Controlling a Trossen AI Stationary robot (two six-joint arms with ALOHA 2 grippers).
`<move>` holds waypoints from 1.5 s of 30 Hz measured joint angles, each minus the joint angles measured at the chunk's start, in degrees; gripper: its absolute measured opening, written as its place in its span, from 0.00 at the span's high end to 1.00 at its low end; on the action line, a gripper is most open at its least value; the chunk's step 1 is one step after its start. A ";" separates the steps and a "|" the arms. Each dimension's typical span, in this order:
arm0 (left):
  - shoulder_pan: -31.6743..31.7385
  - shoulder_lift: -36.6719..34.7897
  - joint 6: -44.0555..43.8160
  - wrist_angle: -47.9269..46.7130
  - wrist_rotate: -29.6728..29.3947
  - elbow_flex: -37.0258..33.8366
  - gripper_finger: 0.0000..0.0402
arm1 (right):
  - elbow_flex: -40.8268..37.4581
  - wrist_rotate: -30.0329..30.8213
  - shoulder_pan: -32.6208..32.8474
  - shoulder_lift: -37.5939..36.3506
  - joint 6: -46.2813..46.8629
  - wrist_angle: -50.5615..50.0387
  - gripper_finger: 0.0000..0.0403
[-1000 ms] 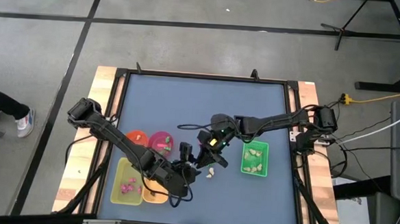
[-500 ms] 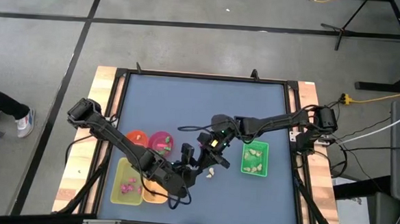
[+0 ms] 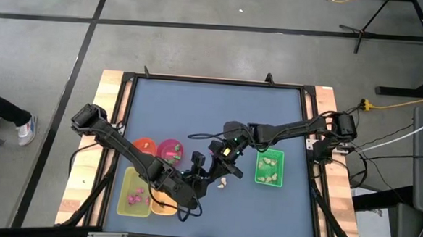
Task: Sort Halloween decoration
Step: Put the white skull toy into the orange bowl
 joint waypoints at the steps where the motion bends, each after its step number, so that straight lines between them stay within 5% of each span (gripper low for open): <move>1: 0.06 0.00 -0.02 0.00 0.02 0.00 0.88 | 0.00 0.00 0.00 0.00 0.04 -0.03 0.82; 14: 0.26 0.11 0.04 -0.50 0.07 -0.11 0.90 | 0.00 3.13 0.02 0.00 0.12 -1.39 0.81; 26: 0.33 0.11 -0.36 -0.46 -0.21 -0.11 0.90 | 0.00 3.88 -0.62 0.00 0.29 -1.30 0.56; 37: 0.34 0.11 -9.84 -4.44 3.49 -0.09 0.90 | 0.00 -3.22 -7.24 0.00 -0.18 -6.12 0.52; 45: 0.35 0.11 -22.67 -20.49 7.63 -0.07 0.90 | 0.00 8.43 -9.49 0.00 -8.19 -17.81 0.52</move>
